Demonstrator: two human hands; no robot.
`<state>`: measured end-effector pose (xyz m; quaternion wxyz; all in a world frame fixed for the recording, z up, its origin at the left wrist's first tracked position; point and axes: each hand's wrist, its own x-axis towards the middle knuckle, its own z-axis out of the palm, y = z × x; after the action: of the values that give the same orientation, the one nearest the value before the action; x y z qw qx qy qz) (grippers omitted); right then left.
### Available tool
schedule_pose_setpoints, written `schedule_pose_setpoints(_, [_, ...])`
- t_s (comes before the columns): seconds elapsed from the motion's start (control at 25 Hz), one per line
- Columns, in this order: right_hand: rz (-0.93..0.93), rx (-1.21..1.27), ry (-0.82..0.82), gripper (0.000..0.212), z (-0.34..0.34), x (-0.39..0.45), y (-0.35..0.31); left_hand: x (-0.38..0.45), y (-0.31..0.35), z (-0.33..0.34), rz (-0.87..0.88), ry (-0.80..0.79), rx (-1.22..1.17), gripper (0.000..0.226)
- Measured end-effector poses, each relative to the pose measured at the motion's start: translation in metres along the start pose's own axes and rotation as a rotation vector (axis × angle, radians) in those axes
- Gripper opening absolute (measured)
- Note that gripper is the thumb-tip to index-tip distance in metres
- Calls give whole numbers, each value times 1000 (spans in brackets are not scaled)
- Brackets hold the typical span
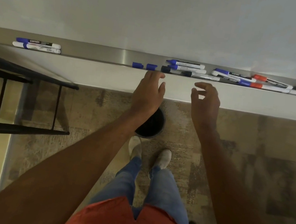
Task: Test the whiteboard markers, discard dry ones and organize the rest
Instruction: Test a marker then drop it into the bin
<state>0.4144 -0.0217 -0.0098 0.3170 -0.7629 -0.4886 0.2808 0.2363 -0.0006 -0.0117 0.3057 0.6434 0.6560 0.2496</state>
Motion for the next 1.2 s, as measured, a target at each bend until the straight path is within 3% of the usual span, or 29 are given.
schedule_pose_setpoints(0.28, [-217,-244,-38,36,-10,36,1,32,8,6,26,-29,88,39])
schedule_pose_setpoints(0.72, [-285,-401,-168,30,-12,65,12,51,6,12,-17,-73,270,28])
schedule_pose_setpoints(1.2, [-265,-393,-193,17,-15,77,7,49,9,0,5,-67,170,23])
